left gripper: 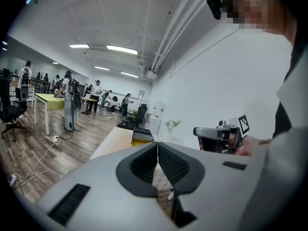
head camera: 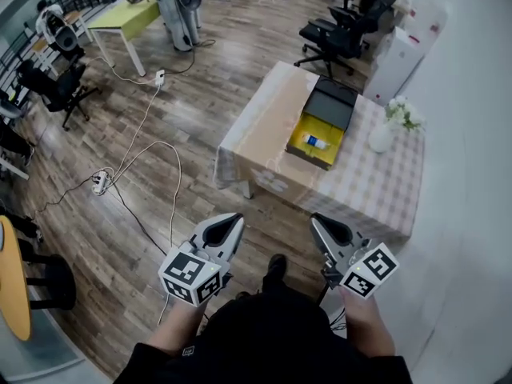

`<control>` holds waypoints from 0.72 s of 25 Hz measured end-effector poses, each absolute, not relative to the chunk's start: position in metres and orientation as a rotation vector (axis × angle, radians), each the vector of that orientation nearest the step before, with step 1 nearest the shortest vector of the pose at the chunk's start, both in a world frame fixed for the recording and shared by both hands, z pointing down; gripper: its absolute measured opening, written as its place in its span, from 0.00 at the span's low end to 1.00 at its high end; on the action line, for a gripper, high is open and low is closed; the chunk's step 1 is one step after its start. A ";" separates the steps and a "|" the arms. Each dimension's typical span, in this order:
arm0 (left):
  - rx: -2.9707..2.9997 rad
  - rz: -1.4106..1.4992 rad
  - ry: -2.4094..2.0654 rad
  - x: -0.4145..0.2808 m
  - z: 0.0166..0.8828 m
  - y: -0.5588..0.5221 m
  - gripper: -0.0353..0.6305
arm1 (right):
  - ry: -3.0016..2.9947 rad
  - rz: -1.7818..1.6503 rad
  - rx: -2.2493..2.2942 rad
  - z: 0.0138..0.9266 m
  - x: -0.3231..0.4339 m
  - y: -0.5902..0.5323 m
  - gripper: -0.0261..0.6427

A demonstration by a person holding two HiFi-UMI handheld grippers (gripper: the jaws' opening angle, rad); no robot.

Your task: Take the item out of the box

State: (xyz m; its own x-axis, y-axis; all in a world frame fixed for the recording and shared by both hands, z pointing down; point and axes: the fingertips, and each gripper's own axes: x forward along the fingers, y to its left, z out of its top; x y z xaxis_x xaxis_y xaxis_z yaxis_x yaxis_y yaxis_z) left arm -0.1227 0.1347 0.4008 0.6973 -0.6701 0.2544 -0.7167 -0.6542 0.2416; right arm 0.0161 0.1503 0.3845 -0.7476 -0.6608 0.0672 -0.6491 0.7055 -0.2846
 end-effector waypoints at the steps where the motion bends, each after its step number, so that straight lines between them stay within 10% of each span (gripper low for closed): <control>1: 2.594 0.214 -1.073 -0.113 0.401 0.128 0.08 | 2.858 -0.466 -1.111 0.386 0.024 0.144 0.10; 18: 2.616 0.231 -1.139 -0.041 0.380 0.033 0.08 | 2.840 -0.461 -1.034 0.385 0.097 0.060 0.10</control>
State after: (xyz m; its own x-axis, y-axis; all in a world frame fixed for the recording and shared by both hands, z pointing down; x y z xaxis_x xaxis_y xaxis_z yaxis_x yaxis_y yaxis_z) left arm -0.0414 0.0325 0.3805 0.6766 -0.6910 0.2543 -0.7355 -0.6506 0.1891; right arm 0.0974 0.0600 0.3850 -0.7680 -0.6401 0.0233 -0.6146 0.7262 -0.3080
